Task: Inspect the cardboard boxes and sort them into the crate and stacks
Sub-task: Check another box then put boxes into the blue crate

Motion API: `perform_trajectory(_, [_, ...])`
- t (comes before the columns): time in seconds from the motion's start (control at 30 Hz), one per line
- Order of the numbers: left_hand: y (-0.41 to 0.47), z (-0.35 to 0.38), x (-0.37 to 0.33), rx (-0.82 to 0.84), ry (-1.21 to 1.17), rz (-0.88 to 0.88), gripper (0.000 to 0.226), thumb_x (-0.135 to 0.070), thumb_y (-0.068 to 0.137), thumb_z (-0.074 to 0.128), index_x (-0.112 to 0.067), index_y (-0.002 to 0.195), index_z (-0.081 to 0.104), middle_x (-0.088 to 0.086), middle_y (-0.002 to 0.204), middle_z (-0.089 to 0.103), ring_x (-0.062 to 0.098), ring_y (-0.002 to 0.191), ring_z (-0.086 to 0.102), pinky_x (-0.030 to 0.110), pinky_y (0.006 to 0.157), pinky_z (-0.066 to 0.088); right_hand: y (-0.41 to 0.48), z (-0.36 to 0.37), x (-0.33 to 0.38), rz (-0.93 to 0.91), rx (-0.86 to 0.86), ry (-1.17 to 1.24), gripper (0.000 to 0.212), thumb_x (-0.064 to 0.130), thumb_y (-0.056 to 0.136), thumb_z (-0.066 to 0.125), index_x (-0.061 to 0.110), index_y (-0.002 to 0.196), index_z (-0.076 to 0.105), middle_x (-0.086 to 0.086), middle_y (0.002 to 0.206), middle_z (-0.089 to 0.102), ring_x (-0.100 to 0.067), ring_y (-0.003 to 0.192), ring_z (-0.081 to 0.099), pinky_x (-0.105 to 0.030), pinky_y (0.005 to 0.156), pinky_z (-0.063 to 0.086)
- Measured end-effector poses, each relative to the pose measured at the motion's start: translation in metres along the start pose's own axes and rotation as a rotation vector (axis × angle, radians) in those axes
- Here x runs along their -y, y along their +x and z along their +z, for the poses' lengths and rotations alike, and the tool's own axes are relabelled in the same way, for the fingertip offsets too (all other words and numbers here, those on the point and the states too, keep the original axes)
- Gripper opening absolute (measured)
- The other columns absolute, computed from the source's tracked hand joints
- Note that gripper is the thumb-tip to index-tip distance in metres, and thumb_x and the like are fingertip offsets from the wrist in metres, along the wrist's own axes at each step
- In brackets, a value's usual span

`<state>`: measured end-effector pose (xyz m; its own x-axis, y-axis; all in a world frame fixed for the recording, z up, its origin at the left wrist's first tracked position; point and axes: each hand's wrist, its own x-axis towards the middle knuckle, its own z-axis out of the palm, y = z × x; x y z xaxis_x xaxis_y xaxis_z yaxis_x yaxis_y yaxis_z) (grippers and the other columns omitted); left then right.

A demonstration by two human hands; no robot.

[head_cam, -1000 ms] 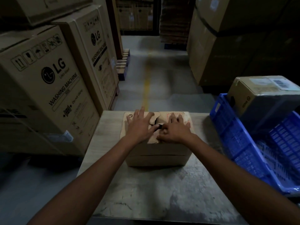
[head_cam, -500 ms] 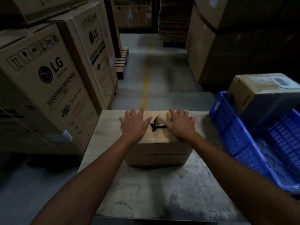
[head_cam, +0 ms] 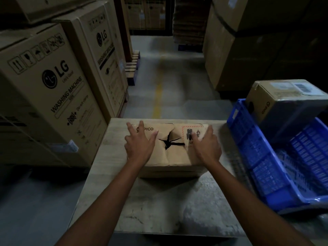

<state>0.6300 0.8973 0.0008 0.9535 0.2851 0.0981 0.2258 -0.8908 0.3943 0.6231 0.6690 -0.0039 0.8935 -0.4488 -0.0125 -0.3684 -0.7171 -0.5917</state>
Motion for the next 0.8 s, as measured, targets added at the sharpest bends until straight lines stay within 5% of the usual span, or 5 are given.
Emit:
perform_trajectory(0.1, [0.002, -0.002, -0.001, -0.003, -0.087, -0.009, 0.07, -0.07, 0.093, 0.038, -0.027, 0.149, 0.034, 0.013, 0.155, 0.02, 0.044, 0.124, 0.043, 0.054, 0.097, 0.046, -0.004, -0.007, 0.003, 0.027, -0.006, 0.126, 0.095, 0.086, 0.075, 0.033, 0.028, 0.149, 0.027, -0.012, 0.123, 0.063, -0.035, 0.107, 0.065, -0.053, 0.088, 0.054])
perform_trajectory(0.23, [0.009, -0.007, -0.011, -0.116, -0.304, -0.033, 0.052, -0.066, 0.092, 0.046, -0.024, 0.124, 0.046, 0.012, 0.132, 0.035, 0.036, 0.111, 0.049, 0.048, 0.087, 0.051, -0.004, -0.026, 0.014, 0.056, -0.07, 0.227, 0.071, 0.066, 0.096, 0.044, 0.024, 0.151, 0.031, -0.014, 0.132, 0.048, -0.033, 0.114, 0.057, -0.046, 0.091, 0.049])
perform_trajectory(0.43, [0.001, 0.008, 0.004, -0.132, -0.482, -0.147, 0.041, -0.051, 0.092, 0.061, -0.016, 0.096, 0.042, 0.006, 0.112, 0.032, 0.032, 0.092, 0.055, 0.032, 0.072, 0.044, -0.005, -0.027, 0.005, 0.114, -0.1, 0.429, 0.043, 0.047, 0.094, 0.063, 0.017, 0.118, 0.042, -0.004, 0.115, 0.048, -0.022, 0.096, 0.056, -0.036, 0.074, 0.046])
perform_trajectory(0.7, [-0.051, 0.062, 0.055, 0.054, -0.345, -0.062, 0.036, -0.035, 0.089, 0.07, -0.012, 0.109, 0.052, 0.013, 0.115, 0.042, 0.036, 0.092, 0.058, 0.032, 0.072, 0.043, -0.047, 0.026, -0.061, 0.177, 0.124, 0.14, 0.04, 0.04, 0.093, 0.062, 0.02, 0.119, 0.04, -0.014, 0.127, 0.047, -0.032, 0.099, 0.058, -0.045, 0.083, 0.053])
perform_trajectory(0.8, [-0.038, 0.058, 0.053, 0.048, -0.12, 0.131, 0.052, -0.043, 0.089, 0.068, -0.015, 0.129, 0.051, 0.021, 0.142, 0.036, 0.043, 0.125, 0.046, 0.047, 0.098, 0.044, -0.042, 0.029, -0.055, -0.012, 0.104, -0.076, 0.062, 0.051, 0.089, 0.066, 0.023, 0.137, 0.039, -0.016, 0.149, 0.033, -0.036, 0.129, 0.047, -0.053, 0.103, 0.047])
